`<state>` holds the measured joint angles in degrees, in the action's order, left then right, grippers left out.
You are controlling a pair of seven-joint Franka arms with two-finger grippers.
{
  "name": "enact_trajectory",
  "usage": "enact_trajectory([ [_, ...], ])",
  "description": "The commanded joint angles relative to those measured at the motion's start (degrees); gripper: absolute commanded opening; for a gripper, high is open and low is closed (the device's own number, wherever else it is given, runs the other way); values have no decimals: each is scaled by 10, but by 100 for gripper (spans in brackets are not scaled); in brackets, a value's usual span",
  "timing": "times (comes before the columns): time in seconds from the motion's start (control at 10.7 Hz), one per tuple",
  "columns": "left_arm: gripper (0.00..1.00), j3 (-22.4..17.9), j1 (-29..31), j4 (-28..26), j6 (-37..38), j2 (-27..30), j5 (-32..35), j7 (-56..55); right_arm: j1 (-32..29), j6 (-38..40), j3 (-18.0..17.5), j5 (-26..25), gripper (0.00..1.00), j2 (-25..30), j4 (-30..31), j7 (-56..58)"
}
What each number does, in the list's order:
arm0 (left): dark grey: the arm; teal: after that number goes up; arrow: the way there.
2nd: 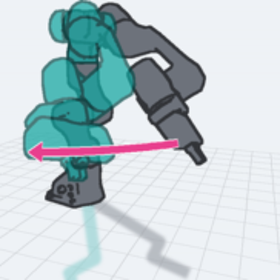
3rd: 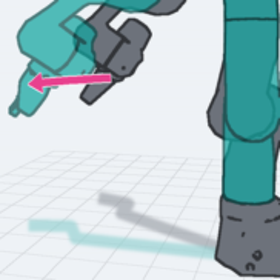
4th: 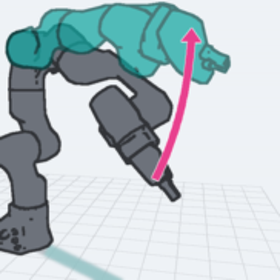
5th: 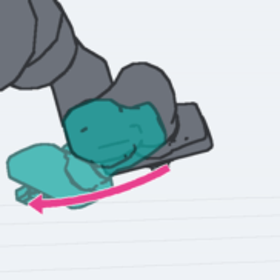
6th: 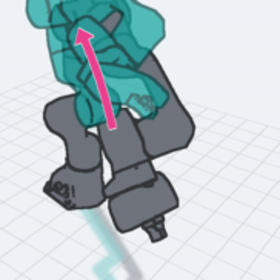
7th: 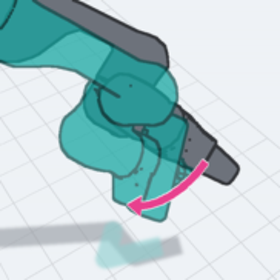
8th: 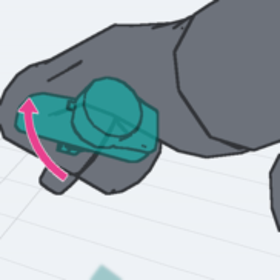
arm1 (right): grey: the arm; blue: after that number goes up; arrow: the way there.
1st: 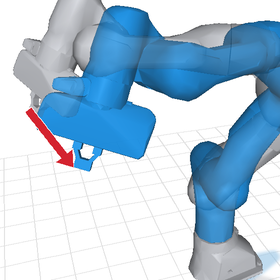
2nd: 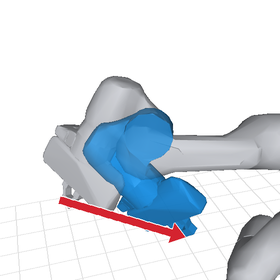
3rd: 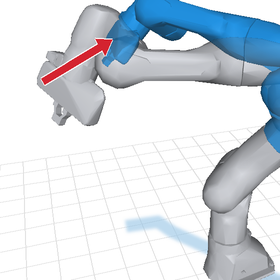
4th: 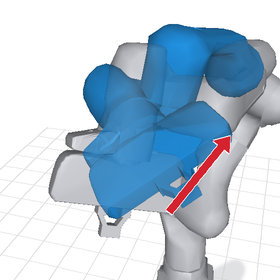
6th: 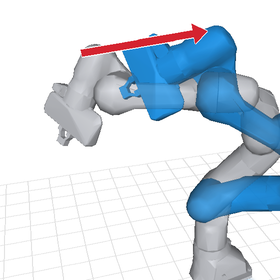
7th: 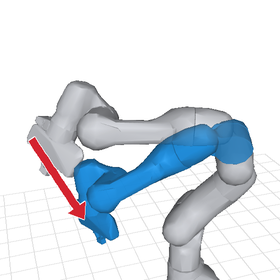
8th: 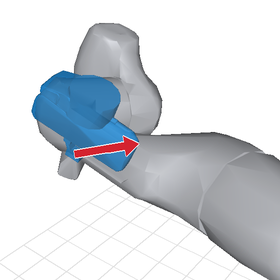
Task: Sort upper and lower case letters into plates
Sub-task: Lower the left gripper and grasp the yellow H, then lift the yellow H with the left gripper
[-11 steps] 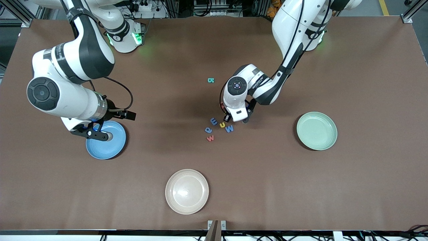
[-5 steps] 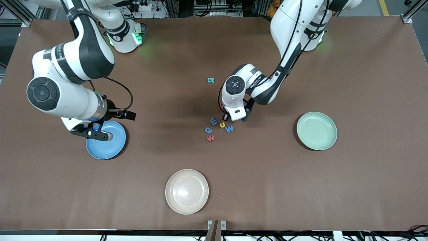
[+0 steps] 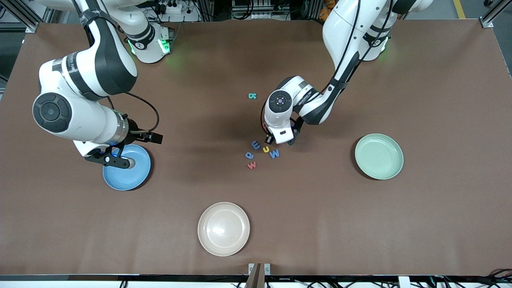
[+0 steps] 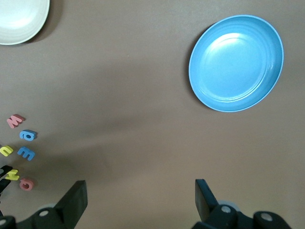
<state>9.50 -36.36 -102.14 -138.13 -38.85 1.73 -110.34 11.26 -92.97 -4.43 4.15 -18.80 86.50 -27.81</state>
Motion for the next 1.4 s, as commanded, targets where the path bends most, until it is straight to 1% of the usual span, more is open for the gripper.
enact_trajectory([
  [0.0, 40, 0, -9, 9, -2, -17, -5, -10, 0, -1, -1, 2, 100, -3, -3, -9],
  [0.56, 39, 1, -20, 9, -3, -20, -6, -10, 0, 0, -1, 2, 100, -4, -3, -9],
  [0.66, 36, 1, -20, 9, -2, -21, -5, -9, 0, 0, -1, 2, 100, -4, -3, -9],
  [0.84, 0, 2, -21, 9, -2, -21, -5, -2, 0, 0, -1, 2, 100, -4, -3, -9],
  [0.94, 0, 2, -22, 9, -3, -21, -1, -1, 0, 0, -1, 2, 100, -4, -3, -9],
  [1.12, 0, 3, -20, 10, -2, -13, 38, 14, 0, 0, -1, 2, 100, -4, -3, -9],
  [1.22, 0, 3, -15, 11, 4, 3, 39, 21, 0, 0, -1, 2, 100, -4, -3, -9],
  [1.31, 0, 3, -7, 10, 24, 29, 40, 51, 0, 0, -1, 2, 100, -4, -3, -9],
])
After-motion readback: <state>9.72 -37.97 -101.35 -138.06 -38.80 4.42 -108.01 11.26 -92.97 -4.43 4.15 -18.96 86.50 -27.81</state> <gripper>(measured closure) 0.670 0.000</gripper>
